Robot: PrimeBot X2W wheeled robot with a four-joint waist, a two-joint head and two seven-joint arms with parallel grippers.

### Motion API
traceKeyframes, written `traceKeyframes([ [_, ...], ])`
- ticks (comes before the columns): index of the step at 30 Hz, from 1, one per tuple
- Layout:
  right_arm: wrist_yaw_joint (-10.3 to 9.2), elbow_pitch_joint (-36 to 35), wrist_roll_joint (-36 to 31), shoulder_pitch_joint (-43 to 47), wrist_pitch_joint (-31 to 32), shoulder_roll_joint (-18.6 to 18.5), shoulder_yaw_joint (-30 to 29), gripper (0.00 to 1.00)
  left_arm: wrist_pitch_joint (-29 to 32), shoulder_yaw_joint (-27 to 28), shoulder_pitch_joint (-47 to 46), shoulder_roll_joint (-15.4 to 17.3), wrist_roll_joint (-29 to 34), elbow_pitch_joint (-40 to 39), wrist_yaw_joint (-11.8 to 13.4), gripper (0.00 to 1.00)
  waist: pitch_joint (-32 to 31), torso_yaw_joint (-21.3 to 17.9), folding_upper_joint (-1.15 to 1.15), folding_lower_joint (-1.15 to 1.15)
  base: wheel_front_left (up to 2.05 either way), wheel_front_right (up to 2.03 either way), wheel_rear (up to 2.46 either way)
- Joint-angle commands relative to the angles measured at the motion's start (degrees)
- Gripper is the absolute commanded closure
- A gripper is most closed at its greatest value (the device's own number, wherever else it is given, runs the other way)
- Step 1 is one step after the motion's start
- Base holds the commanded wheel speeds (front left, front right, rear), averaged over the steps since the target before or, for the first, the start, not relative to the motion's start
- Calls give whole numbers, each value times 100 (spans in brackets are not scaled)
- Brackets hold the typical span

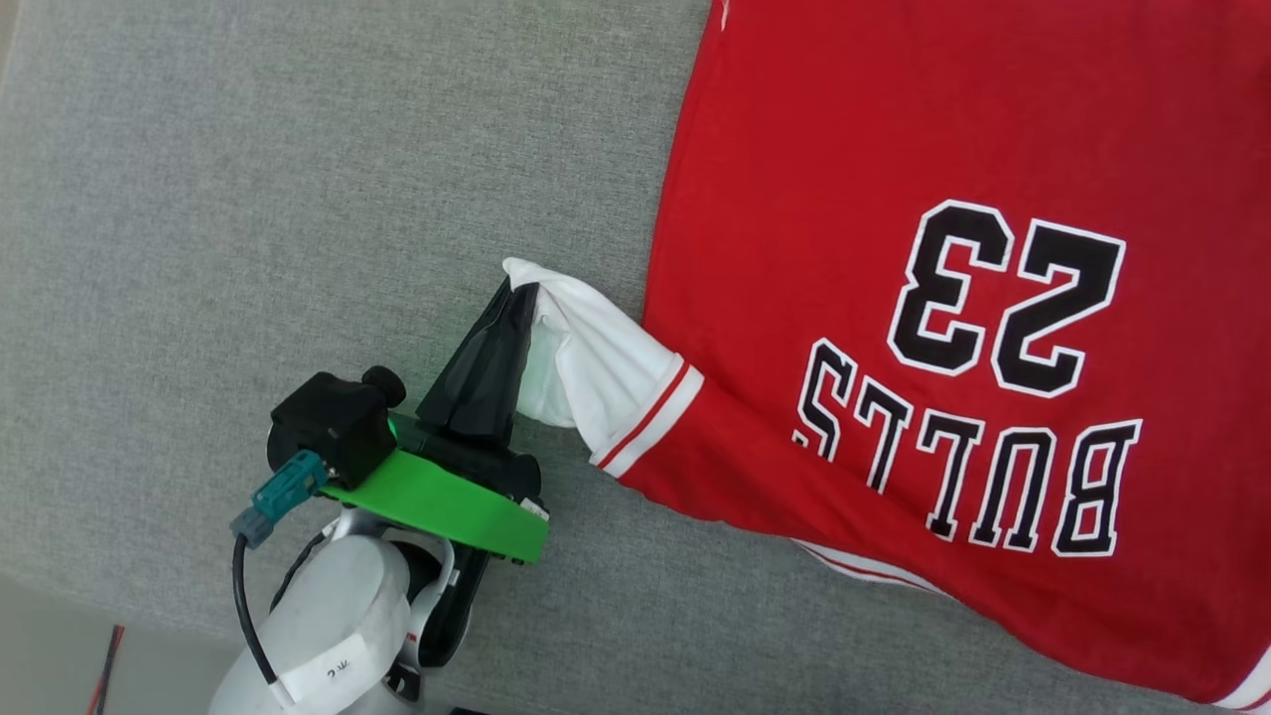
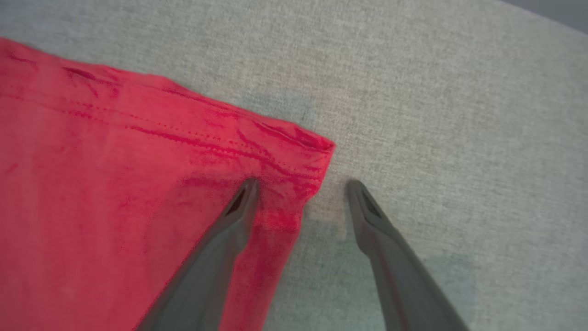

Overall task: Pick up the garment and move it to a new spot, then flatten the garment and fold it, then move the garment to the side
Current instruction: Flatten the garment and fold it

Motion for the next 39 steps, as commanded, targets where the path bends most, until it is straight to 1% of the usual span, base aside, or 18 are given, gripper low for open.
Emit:
traceKeyframes([
  [1, -4, 99, 31, 26, 17, 30, 119, 0, -34, 56, -118, -56, 71, 9, -51, 100, 148, 139, 0, -1, 0, 0, 0],
  [5, -4, 274, 165, 250, 181, -73, 365, 0, -34, 115, -113, -142, 138, 63, -131, 100, 136, 138, 0, -1, 0, 0, 0],
  [6, -4, 327, 229, 286, 203, -92, 363, 31, -34, 133, -110, -161, 155, 82, -150, 100, 125, 137, 0, -1, 0, 0, 0],
  [7, -4, 350, 257, 295, 204, -101, 359, 68, -35, 145, -106, -170, 164, 92, -160, 100, 117, 134, 0, -1, 0, 0, 0],
  [8, -4, 372, 280, 300, 179, -128, 368, 98, -35, 174, -94, -184, 179, 112, -179, 100, 97, 124, 0, -1, 0, 0, 0],
  [9, -4, 378, 284, 295, 139, -145, 379, 100, -35, 194, -84, -188, 190, 131, -189, 100, 73, 114, 0, -1, 0, 0, 0],
  [13, -4, 355, 310, 207, -248, -173, 399, 100, -35, 276, -19, -201, 226, 237, -224, 100, -117, 56, 0, -1, 0, 0, 0],
  [17, -4, 309, 530, 174, -688, -112, 437, 100, -35, 361, 126, -204, 235, 346, -240, 100, -469, -57, 0, -1, 0, 0, 0],
  [22, -4, -58, 859, 466, -1187, -407, 777, 100, -34, 428, 416, -161, 210, 450, -217, 100, -1005, -242, 0, -1, 0, 0, 0],
  [27, -4, -601, 1274, 1120, -1473, -862, 1104, 100, -12, 485, 741, -47, 141, 471, -149, 100, -1427, -513, 0, -1, 0, 0, 0],
  [30, -4, -816, 1484, 1512, -1716, -1096, 1094, 100, 19, 479, 871, -10, 116, 463, -122, 100, -1653, -624, 0, -1, 0, 0, 0],
  [34, -4, -1113, 1728, 2288, -2030, -1451, 992, 100, 60, 491, 1044, 27, 67, 447, -59, 100, -1956, -753, 0, -1, 0, 0, 0],
  [39, -4, -1356, 1988, 3550, -2464, -1751, 548, 100, 97, 516, 1321, 106, 0, 443, 4, 100, -2272, -930, 0, -1, 0, 0, 0],
])
